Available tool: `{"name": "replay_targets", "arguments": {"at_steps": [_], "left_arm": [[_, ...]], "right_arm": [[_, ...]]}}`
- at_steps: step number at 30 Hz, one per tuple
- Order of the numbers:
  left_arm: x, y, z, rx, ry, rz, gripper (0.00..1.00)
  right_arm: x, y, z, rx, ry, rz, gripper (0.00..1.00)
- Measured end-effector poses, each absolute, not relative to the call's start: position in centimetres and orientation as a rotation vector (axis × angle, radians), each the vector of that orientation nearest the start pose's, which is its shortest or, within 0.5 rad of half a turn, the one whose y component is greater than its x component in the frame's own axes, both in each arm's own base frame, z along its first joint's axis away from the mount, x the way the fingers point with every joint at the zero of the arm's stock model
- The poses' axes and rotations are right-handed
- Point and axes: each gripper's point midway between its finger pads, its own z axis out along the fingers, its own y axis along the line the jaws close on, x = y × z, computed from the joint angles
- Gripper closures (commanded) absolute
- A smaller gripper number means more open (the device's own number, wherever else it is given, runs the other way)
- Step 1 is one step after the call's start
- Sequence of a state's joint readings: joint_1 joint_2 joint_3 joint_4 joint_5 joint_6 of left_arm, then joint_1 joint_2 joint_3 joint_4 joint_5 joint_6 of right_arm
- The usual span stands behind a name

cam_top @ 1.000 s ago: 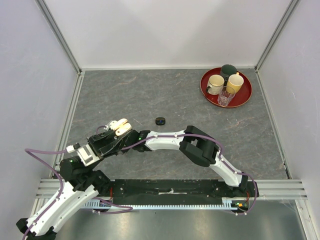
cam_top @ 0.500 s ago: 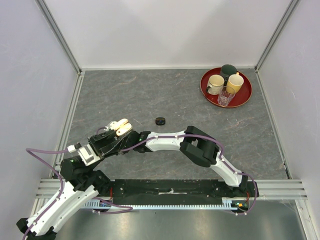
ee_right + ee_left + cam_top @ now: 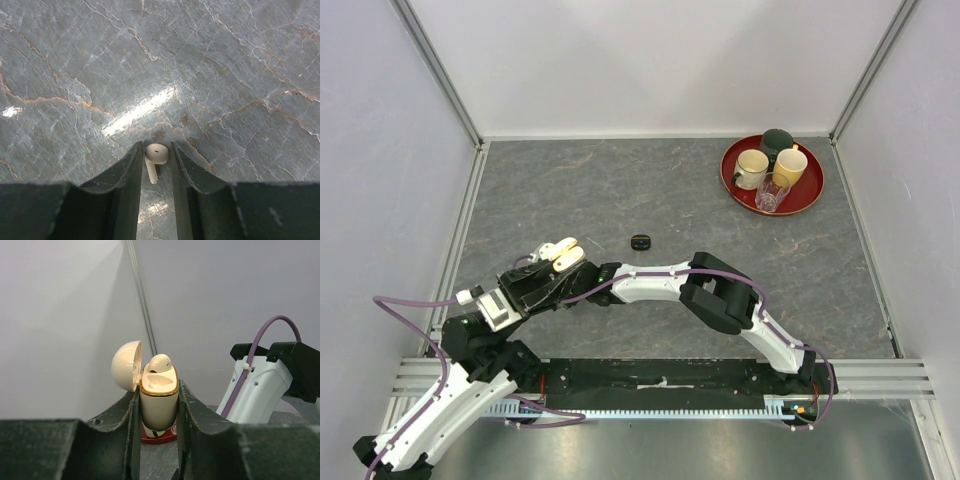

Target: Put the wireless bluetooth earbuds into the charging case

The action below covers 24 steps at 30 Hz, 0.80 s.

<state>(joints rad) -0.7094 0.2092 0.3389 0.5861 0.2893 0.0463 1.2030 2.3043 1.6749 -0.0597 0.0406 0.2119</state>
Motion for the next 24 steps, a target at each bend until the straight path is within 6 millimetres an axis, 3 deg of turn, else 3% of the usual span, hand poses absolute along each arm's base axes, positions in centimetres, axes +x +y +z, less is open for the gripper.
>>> {"name": "replay_targets", "arguments": {"at_steps": [3,5,13,19,24], "left_arm": [[12.6,-17.2,38.7,0.580,0.706,-0.741,0.98],[12.6,-17.2,38.7,0.579,0.706,-0.741,0.98],[12.6,-17.2,38.7,0.579,0.706,-0.741,0.98],[12.6,-17.2,38.7,0.580,0.706,-0.741,0.98],[12.6,-17.2,38.8,0.579,0.705,-0.741,0.98]], "right_arm": [[21.3,55.7,2.3,-1.101,2.086,0.684,0.74],[21.4,55.7,2.3,-1.098,2.089,0.681,0.86],[21.3,54.0,2.3,-1.046,2.124,0.641,0.89],[21.4,50.4,2.3,-0.964,2.177,0.586,0.89],[23.5,45.4,2.3,-0.797,2.251,0.526,0.89]]}}
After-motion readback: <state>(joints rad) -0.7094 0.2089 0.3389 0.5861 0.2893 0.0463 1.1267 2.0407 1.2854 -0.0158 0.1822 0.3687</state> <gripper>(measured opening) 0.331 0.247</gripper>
